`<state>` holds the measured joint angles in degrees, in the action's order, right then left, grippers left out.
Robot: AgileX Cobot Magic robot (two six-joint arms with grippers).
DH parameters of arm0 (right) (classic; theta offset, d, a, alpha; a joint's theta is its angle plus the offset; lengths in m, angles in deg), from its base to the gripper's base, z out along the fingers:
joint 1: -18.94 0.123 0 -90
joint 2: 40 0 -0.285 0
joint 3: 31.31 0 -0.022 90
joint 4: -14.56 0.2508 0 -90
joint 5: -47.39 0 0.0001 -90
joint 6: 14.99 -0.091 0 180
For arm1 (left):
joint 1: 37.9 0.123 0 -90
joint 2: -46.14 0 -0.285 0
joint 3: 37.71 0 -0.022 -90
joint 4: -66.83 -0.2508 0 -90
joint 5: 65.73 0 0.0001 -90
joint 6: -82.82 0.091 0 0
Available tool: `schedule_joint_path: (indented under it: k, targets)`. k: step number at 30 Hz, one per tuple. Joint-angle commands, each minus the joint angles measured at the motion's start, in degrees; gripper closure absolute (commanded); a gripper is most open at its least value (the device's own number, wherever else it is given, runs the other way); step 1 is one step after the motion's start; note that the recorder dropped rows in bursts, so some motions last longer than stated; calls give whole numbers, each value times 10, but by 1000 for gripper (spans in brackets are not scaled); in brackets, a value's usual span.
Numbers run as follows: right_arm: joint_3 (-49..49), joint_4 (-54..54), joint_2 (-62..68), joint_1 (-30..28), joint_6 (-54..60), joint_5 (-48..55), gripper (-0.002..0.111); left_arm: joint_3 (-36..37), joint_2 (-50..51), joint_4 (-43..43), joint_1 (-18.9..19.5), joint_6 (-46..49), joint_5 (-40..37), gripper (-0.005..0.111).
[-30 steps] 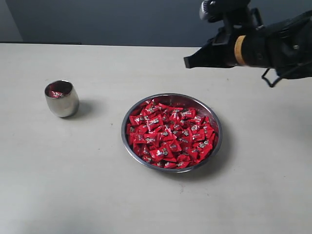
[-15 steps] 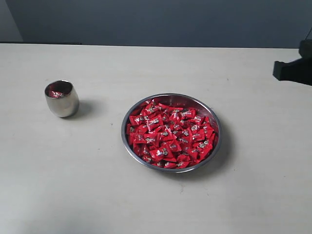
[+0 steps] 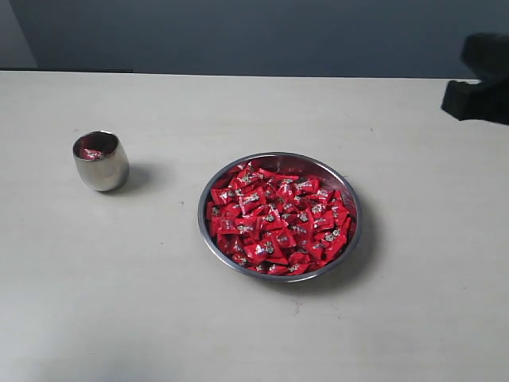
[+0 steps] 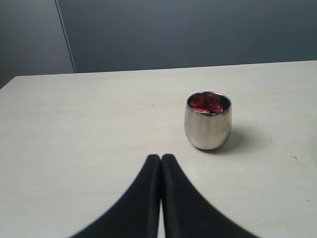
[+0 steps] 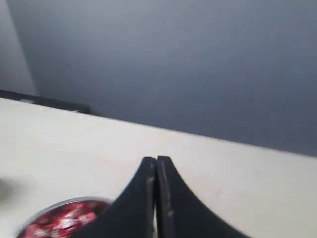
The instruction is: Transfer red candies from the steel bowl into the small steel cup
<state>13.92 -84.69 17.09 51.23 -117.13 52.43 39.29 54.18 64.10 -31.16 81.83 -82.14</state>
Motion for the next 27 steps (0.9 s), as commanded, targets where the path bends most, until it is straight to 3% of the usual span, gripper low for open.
schedule_joint_path:
  k: [1,4,6,9,11,14,16,18,20,22,27]
  targets:
    - [-3,141,21,-2,-190,-127,109,2,-3,1,0,-1,1,106]
    - [-3,489,19,-2,-190,-265,109,2,-3,1,0,-1,1,106]
    - [-3,656,19,-2,-190,-359,109,2,-3,1,0,-1,1,106]
    - [-3,784,19,-2,-161,-403,109,2,-3,1,0,-1,1,106]
    - [-3,796,19,-2,-25,-406,109,2,-3,1,0,-1,1,106]
    - [-3,762,19,-2,336,-430,109,2,-3,1,0,-1,1,106]
    - [-3,671,19,-2,593,-438,109,2,-3,1,0,-1,1,106]
    - [-3,537,19,-2,745,-415,109,2,-3,1,0,-1,1,106]
    - [-3,411,23,-2,809,-361,109,2,-3,1,0,-1,1,106]
    - [-3,382,35,-2,818,-280,109,2,-3,1,0,-1,1,106]
    - [-19,537,72,-2,822,-117,109,2,-3,1,0,-1,1,106]
